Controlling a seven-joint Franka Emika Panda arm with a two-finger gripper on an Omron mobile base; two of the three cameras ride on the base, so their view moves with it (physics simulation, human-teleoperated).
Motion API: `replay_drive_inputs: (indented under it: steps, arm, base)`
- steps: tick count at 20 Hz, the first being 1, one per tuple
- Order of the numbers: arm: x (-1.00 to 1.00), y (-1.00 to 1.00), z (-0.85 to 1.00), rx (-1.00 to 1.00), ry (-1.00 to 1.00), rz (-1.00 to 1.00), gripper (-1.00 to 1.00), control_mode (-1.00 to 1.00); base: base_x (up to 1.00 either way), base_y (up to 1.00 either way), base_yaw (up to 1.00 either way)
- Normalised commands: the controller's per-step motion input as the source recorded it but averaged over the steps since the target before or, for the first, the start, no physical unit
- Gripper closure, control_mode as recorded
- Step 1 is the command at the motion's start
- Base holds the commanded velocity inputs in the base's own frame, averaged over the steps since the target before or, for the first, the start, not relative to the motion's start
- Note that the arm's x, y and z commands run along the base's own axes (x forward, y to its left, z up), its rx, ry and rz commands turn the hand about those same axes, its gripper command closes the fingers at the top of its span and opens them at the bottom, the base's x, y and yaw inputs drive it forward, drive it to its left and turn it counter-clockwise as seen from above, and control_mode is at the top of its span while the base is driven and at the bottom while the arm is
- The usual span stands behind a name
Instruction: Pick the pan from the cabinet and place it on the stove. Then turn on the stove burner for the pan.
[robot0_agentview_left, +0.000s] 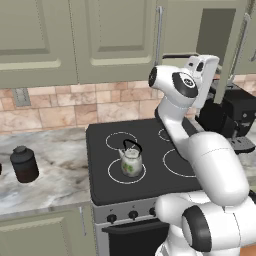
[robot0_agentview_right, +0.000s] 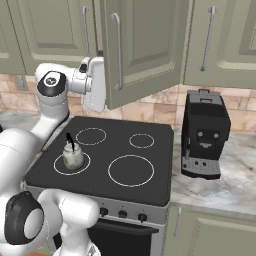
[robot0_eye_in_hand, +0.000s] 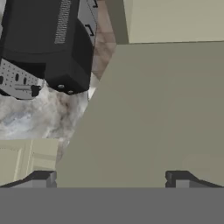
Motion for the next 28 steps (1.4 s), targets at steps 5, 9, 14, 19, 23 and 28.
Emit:
replay_drive_inputs:
  steps: [5,9,14,19,23,28]
  arm:
    - [-0.71,-0.96,-0.01,-0.01,0.00,-0.15,-1.00,-1.00]
    - [-0.40,-0.90,-0.01,-0.01,0.02,-0.13,-1.00,-1.00]
    - [0.10,-0.68,0.00,0.00,0.07,-0.04,-1.00,-1.00]
    - [0.28,-0.51,-0.08,0.05,0.03,0.02,-1.00,-1.00]
    - [0.06,-0.46,-0.15,0.08,0.00,0.04,-1.00,-1.00]
    - [-0.40,0.11,-0.03,0.04,-0.16,0.06,-1.00,-1.00]
  base:
    - [0.00,0.00,0.00]
    - [0.00,0.00,0.00]
    - [0.00,0.00,0.00]
    - [0.00,0.00,0.00]
    - [0.00,0.00,0.00]
    - [0.00,0.00,0.00]
